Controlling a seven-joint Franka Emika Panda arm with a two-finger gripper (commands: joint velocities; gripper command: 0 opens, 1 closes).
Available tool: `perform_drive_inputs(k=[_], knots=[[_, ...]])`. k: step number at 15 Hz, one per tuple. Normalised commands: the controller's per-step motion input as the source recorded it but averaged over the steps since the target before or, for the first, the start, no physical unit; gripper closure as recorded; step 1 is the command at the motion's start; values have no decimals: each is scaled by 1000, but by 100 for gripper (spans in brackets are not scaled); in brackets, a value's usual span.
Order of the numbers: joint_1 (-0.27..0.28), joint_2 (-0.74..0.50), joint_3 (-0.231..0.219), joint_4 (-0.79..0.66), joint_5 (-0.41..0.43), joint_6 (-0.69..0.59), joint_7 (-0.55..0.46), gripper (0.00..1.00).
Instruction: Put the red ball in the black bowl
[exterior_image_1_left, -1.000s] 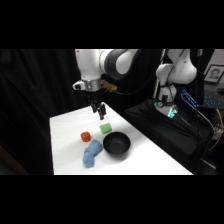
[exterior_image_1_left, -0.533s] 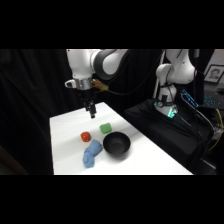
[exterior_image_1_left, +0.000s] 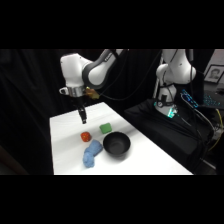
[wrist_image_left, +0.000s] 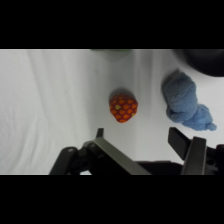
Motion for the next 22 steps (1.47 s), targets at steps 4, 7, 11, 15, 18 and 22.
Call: perform_drive_inputs(k=[4, 7, 11, 15, 18, 22], knots=[[-68, 304, 52, 322, 86, 90, -1, 0], [-77, 259, 91, 271, 112, 79, -7, 0], [-74, 222, 77, 232, 90, 79, 12, 0], [-93, 186, 96, 213, 103, 56, -11, 0], [-114, 173, 107, 197, 121, 58, -36, 0], [-120, 159, 113, 189, 125, 51, -58, 0]])
